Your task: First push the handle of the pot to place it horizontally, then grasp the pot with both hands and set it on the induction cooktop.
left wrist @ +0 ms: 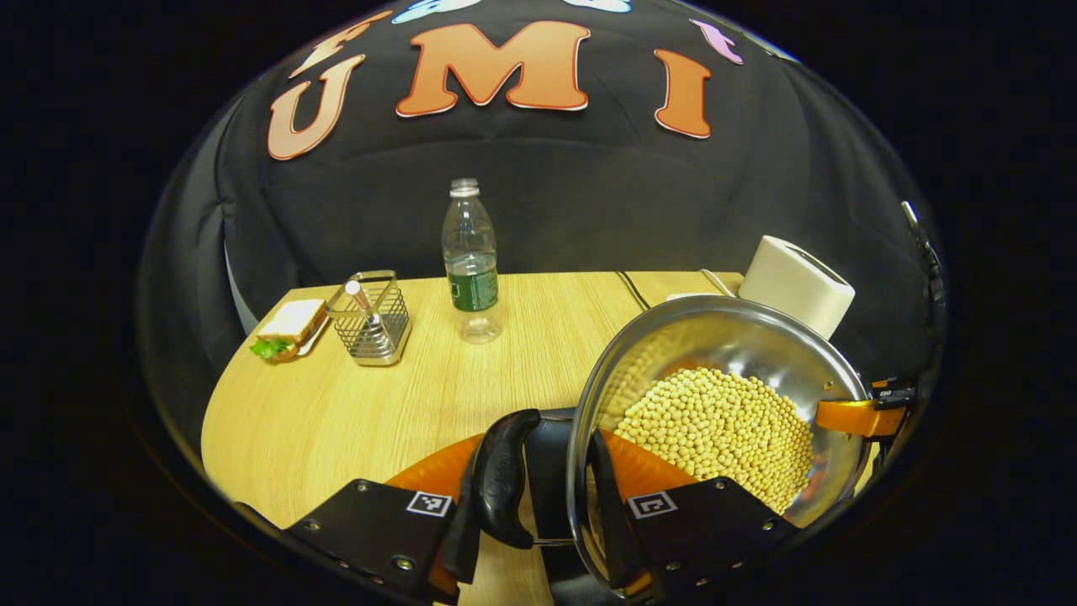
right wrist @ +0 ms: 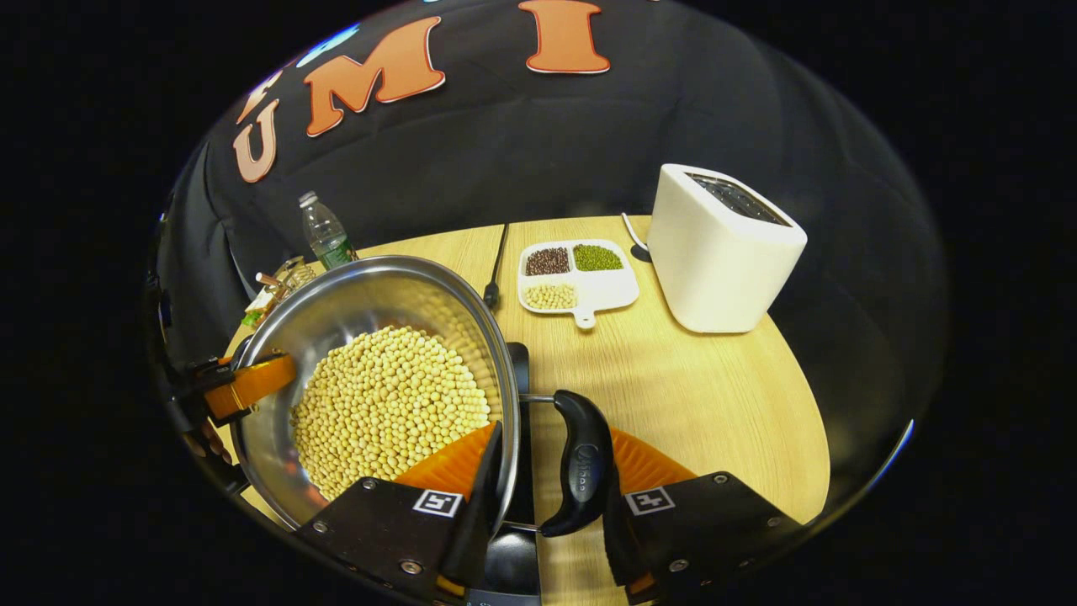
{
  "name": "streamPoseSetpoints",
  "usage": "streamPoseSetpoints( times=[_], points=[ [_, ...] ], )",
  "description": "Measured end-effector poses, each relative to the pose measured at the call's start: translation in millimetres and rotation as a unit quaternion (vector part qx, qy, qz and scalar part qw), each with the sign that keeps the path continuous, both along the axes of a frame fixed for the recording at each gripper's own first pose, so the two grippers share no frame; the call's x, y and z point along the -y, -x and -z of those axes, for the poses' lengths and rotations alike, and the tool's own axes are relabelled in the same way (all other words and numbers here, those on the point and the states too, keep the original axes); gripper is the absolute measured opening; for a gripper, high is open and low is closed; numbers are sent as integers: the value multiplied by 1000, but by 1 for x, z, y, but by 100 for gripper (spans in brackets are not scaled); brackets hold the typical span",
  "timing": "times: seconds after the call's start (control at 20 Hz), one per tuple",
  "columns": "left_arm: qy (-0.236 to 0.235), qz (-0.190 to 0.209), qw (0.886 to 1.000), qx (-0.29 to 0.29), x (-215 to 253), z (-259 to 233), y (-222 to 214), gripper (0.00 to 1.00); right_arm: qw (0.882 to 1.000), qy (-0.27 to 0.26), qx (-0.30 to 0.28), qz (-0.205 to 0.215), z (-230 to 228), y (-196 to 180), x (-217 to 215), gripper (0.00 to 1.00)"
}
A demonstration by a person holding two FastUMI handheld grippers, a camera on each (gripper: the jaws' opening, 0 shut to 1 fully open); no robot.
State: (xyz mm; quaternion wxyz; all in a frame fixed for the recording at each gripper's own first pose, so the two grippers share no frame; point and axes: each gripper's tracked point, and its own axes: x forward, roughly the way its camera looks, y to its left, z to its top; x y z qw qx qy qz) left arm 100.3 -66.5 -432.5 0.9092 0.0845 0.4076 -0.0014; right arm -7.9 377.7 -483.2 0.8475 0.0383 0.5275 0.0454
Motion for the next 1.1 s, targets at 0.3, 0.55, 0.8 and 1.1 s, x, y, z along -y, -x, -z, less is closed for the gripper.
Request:
streamPoseSetpoints(
  times=[0.3,0.55,0.8,1.1],
  points=[
    [-4,4,1000,-2,2,2,-1,60,1000,-8,0,4,-3,-6,6,56],
    [3,0,1000,-10,3,7,2,61,1000,-8,4,2,-3,-13,2,57],
    [23,0,1000,-12,0,7,9,62,999,1,10,-39,-7,-10,5,62],
    [21,-23,999,10,-22,-31,23,95,992,45,107,-39,-66,-23,28,81]
  ],
)
